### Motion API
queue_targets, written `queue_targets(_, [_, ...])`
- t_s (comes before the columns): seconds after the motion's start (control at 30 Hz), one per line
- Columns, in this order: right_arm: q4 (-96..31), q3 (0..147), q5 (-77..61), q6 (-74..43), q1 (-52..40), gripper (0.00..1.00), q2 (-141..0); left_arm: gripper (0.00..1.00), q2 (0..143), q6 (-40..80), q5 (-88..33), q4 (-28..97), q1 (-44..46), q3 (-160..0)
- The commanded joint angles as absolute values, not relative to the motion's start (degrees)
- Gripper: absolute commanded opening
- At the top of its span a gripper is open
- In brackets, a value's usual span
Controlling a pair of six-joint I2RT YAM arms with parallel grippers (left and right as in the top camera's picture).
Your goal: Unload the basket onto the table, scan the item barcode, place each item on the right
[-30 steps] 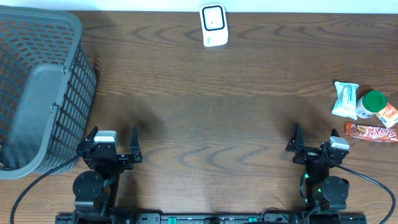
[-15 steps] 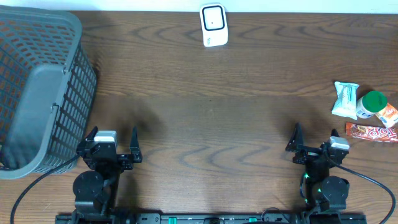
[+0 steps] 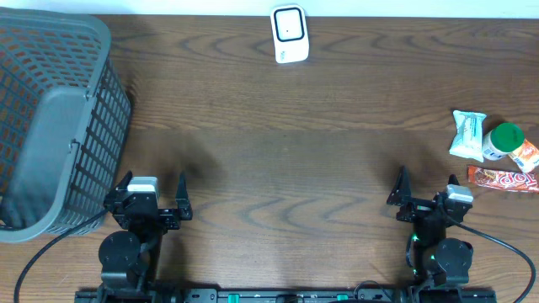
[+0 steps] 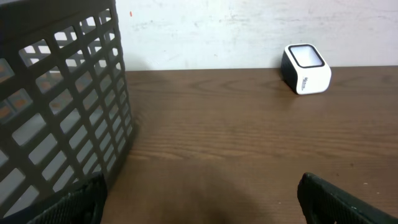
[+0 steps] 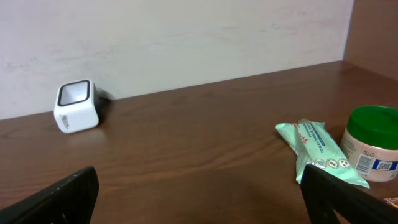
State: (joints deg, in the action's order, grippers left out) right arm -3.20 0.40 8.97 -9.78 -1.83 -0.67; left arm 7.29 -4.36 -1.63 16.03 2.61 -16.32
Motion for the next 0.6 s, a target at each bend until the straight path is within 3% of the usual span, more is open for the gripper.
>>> queue_targets(0.0, [-3.42,0.32,9.1,-9.37,-1.39,0.99,-0.32,0.98,6.76,-4.73,-2.5,15.53,2.26,-16.71])
queue_targets(0.57, [-3.42,0.32,9.1,-9.37,-1.39,0.99,-0.32,0.98,6.76,-4.73,-2.5,15.53,2.26,-16.71])
